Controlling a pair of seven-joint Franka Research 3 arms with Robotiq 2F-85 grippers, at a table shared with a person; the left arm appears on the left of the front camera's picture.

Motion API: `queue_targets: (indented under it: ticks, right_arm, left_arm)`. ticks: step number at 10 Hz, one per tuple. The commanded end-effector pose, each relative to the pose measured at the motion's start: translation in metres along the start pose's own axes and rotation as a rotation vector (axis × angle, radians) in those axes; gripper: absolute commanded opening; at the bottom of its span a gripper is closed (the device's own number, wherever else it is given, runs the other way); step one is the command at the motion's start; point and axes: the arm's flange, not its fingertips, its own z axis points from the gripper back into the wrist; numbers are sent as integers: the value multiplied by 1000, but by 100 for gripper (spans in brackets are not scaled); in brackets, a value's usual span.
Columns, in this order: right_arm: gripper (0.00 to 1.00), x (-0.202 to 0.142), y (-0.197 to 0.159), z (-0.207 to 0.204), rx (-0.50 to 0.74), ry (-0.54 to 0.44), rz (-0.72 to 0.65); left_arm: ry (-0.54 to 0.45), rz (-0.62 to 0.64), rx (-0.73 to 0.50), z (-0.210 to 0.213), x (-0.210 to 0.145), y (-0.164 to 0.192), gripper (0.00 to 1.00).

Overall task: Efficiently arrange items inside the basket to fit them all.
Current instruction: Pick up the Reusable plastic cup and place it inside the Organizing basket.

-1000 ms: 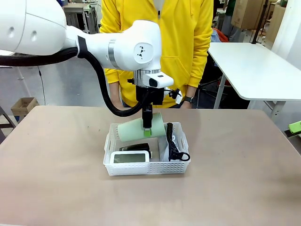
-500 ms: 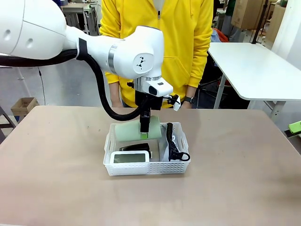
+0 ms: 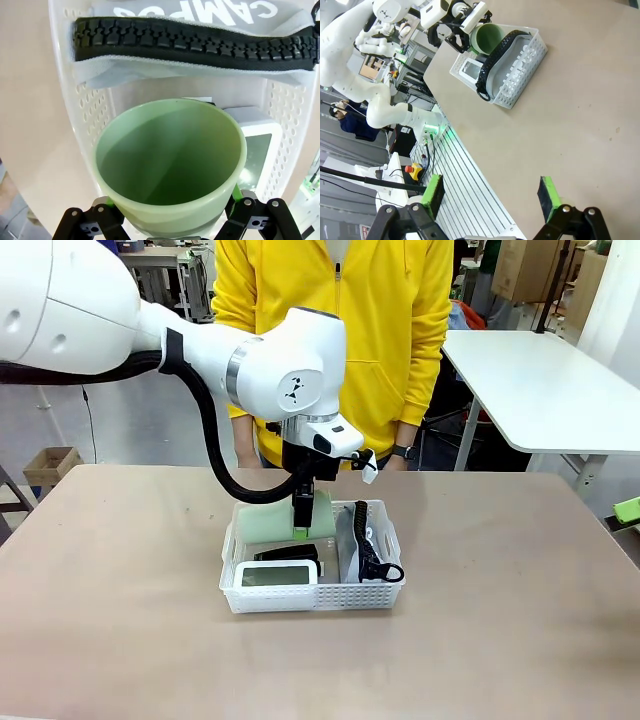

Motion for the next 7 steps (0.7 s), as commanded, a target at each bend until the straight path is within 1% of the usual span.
queue_targets:
  ticks: [1, 6, 7]
  right_arm:
    - [100, 1, 0, -1, 20, -26, 25]
    - [100, 1, 0, -1, 20, -26, 25]
    - [100, 1, 0, -1, 20, -26, 25]
  left_arm:
    - [12, 30, 27, -1, -4, -4, 89]
    - [17, 60, 46, -5, -4, 3, 89]
    - [18, 63, 52, -7, -4, 4, 100]
